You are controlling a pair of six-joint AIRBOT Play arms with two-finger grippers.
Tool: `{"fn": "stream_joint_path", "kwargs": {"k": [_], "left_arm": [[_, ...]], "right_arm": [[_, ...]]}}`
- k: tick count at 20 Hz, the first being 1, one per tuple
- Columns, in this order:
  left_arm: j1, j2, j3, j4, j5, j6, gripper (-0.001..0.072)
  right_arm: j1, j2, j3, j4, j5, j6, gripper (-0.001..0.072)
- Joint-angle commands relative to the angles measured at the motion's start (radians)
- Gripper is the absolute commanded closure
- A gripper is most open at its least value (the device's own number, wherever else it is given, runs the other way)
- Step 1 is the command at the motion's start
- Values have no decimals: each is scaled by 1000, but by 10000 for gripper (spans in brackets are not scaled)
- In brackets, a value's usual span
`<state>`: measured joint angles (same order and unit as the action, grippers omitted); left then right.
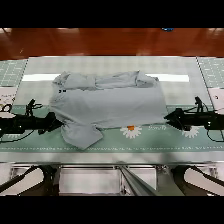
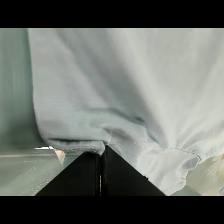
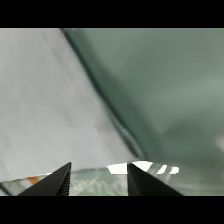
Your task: Fold the shirts.
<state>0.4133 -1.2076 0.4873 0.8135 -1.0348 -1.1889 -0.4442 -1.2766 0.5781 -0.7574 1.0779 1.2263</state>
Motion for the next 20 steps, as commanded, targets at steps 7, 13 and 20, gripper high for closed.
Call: {"fn": "stream_joint_path", "kwargs": {"k": [7, 13, 20], "left_arm": [[-2, 18, 60, -53, -55, 0, 692], [-3, 176, 607, -303, -120, -35, 692], [-2, 239, 1318, -188, -110, -220, 692]], "right_arm": [[233, -203, 410, 64, 130, -43, 686], [232, -32, 1102, -141, 232, 137, 686], [232, 201, 1553, -388, 165, 241, 686]]}}
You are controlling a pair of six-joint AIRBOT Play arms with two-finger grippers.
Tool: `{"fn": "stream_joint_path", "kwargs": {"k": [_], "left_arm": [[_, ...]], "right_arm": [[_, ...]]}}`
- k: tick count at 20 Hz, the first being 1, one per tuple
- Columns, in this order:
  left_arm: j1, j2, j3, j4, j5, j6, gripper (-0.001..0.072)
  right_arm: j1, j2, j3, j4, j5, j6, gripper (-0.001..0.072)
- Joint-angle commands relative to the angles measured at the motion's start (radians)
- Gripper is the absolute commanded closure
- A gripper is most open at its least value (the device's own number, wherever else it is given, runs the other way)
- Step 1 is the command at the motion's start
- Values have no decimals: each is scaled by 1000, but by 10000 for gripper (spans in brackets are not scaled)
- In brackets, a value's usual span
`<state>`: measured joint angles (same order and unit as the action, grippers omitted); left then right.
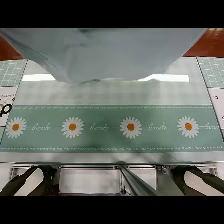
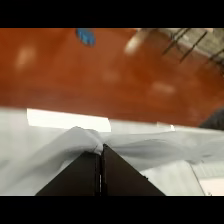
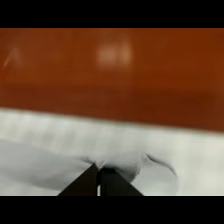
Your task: Fold the shirts.
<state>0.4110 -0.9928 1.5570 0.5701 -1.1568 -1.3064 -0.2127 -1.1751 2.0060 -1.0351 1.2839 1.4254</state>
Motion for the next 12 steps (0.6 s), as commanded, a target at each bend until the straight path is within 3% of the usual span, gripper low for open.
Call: {"fn": "stream_joint_path", "kwargs": {"k": [1, 5, 9, 12], "left_arm": [[0, 40, 296, 73, 11, -109, 692], [0, 206, 346, 301, 0, -126, 692], [-3, 394, 346, 557, -109, -132, 692], [-51, 486, 346, 665, -136, -154, 692]], "right_arm": [[0, 144, 126, -121, -30, 50, 686], [0, 300, 126, -192, 46, 62, 686], [0, 420, 113, -227, 163, 75, 686], [1, 505, -10, -217, 199, 74, 686]]}}
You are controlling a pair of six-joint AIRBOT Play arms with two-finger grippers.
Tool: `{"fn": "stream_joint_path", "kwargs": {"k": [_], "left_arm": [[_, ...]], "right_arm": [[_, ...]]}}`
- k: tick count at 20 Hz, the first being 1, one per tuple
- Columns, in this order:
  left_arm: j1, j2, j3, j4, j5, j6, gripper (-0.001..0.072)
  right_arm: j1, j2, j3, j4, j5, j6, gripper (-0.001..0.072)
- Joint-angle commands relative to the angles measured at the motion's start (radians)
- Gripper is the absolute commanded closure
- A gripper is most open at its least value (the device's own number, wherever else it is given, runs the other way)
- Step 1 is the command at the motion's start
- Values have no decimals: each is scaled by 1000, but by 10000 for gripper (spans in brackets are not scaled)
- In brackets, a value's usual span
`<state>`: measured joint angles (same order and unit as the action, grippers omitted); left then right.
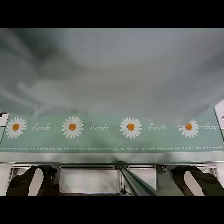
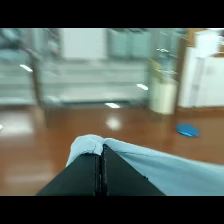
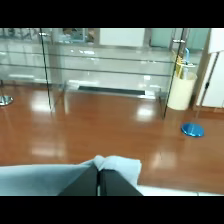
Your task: Fold the shirts.
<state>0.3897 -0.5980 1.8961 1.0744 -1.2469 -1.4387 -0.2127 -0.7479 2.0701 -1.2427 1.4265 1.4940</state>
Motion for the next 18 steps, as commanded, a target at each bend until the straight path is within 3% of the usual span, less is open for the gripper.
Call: {"fn": "stream_joint_path", "kwargs": {"k": [1, 4, 8, 10, 13, 16, 18], "left_arm": [[-54, 103, 6, 166, -63, -23, 692], [-106, 104, -82, 164, -128, -53, 692], [-108, 62, -467, 121, -111, -66, 692], [-110, -6, -681, 15, 9, -38, 692], [-139, -212, -877, -129, 313, 17, 692], [-182, -534, -818, -133, 454, 17, 692], [-201, -745, -698, -133, 469, 16, 692]], "right_arm": [[1, 97, -136, -2, 61, 2, 686], [1, 115, -312, 7, 64, 0, 686], [1, 84, -567, 64, -16, -38, 686], [1, 3, -663, 92, -71, -80, 686], [36, -226, -707, 89, -154, -140, 686], [69, -498, -685, 93, -325, -139, 686], [73, -684, -615, 156, -381, -130, 686]]}}
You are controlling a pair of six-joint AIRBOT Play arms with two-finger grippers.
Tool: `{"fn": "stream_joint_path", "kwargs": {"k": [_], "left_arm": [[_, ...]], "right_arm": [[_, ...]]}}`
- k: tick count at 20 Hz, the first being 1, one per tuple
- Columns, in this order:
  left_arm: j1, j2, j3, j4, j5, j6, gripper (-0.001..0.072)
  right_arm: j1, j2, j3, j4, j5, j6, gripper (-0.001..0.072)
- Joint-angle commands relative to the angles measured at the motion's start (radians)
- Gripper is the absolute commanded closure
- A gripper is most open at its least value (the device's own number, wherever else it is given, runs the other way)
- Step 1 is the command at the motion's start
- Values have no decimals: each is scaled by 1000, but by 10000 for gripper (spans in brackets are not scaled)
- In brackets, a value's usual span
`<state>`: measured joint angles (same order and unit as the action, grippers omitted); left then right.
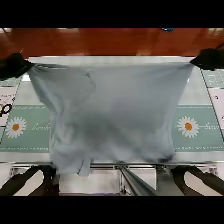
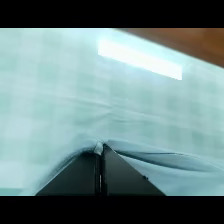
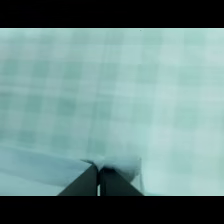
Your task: Fold the shirts.
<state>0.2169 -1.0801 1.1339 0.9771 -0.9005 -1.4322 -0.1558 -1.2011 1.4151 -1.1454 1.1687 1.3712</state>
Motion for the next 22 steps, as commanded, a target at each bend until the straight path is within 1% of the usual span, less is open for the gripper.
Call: {"fn": "stream_joint_path", "kwargs": {"k": [1, 4, 6, 8, 10, 11, 13, 14, 16, 17, 18, 19, 22], "left_arm": [[-36, -353, 132, -36, 120, 5, 692], [-57, -568, 337, -35, 68, -56, 692], [-65, -648, 430, -35, 24, -59, 692], [-64, -684, 486, -35, -36, -58, 692], [-61, -682, 491, -35, -92, -54, 692], [-61, -674, 491, -36, -131, -58, 691], [-59, -656, 491, -14, -192, -13, 692], [-54, -651, 488, 21, -241, -12, 692], [-40, -649, 450, 97, -352, -11, 692], [-33, -649, 418, 100, -391, 11, 692], [-29, -649, 381, 98, -417, 37, 692], [-24, -647, 344, 97, -421, 37, 692], [-22, -646, 286, 100, -422, 51, 691]], "right_arm": [[16, -320, 92, 112, -139, -7, 686], [18, -515, 255, 186, -138, 12, 686], [17, -595, 339, 185, -99, 42, 686], [17, -622, 366, 183, -57, 40, 686], [10, -621, 367, 169, -39, 55, 686], [-4, -616, 366, 198, -24, 88, 686], [-31, -614, 366, 225, 48, 87, 686], [-39, -614, 366, 204, 108, 86, 686], [-42, -614, 364, 88, 243, 69, 687], [-42, -614, 353, 37, 277, 63, 687], [-41, -614, 331, 19, 296, 58, 687], [-40, -614, 295, 28, 297, 56, 687], [-26, -614, 190, 58, 249, 52, 687]]}}
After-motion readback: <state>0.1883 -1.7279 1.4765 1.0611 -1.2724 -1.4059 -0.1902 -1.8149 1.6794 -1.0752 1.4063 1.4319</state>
